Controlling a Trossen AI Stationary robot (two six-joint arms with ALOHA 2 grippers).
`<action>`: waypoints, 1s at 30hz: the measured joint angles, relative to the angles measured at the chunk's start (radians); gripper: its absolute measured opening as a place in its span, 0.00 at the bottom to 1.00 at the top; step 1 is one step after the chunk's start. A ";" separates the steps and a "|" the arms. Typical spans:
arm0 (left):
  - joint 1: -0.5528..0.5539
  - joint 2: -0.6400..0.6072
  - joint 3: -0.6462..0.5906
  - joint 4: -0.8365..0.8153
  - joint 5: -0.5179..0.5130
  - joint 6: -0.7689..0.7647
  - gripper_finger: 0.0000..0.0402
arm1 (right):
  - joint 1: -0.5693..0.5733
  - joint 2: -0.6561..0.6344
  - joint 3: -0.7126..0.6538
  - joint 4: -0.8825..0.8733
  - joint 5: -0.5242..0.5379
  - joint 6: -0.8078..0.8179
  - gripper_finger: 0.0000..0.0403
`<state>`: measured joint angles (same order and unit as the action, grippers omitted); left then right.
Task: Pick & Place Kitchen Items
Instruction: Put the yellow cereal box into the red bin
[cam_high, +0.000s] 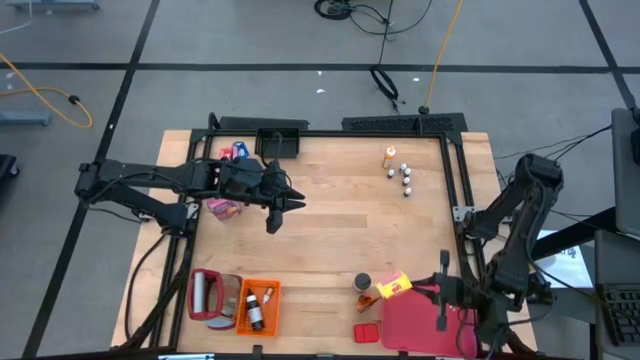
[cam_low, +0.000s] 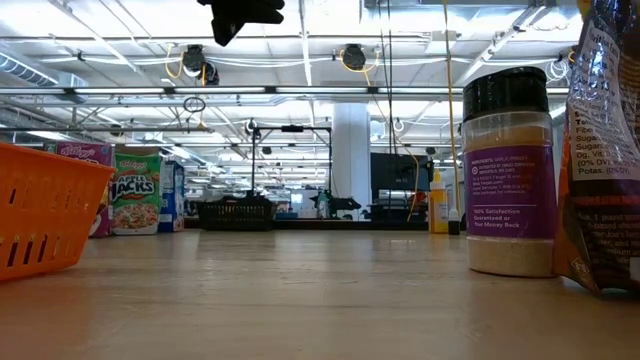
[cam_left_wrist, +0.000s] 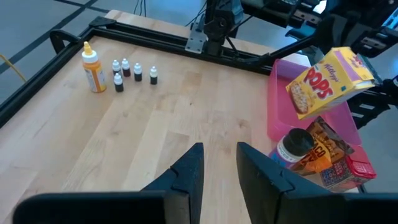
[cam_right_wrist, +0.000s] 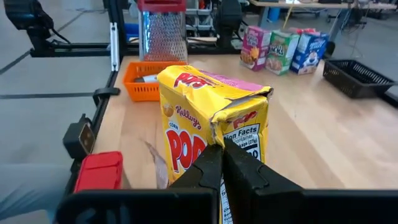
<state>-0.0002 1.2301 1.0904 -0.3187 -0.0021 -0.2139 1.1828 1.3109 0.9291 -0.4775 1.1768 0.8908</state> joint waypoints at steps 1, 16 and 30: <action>0.000 0.000 0.000 0.000 0.000 0.000 0.24 | 0.009 0.003 0.000 -0.006 0.000 0.020 0.00; 0.000 0.000 0.000 0.000 0.000 0.002 0.24 | 0.078 0.068 -0.074 -0.060 -0.002 0.310 0.00; 0.000 0.000 0.000 0.000 0.000 0.002 0.24 | 0.078 0.066 -0.281 0.166 -0.032 0.436 0.00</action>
<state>-0.0006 1.2301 1.0904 -0.3187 -0.0025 -0.2123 1.2607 1.3769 0.6482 -0.3111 1.1445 1.3264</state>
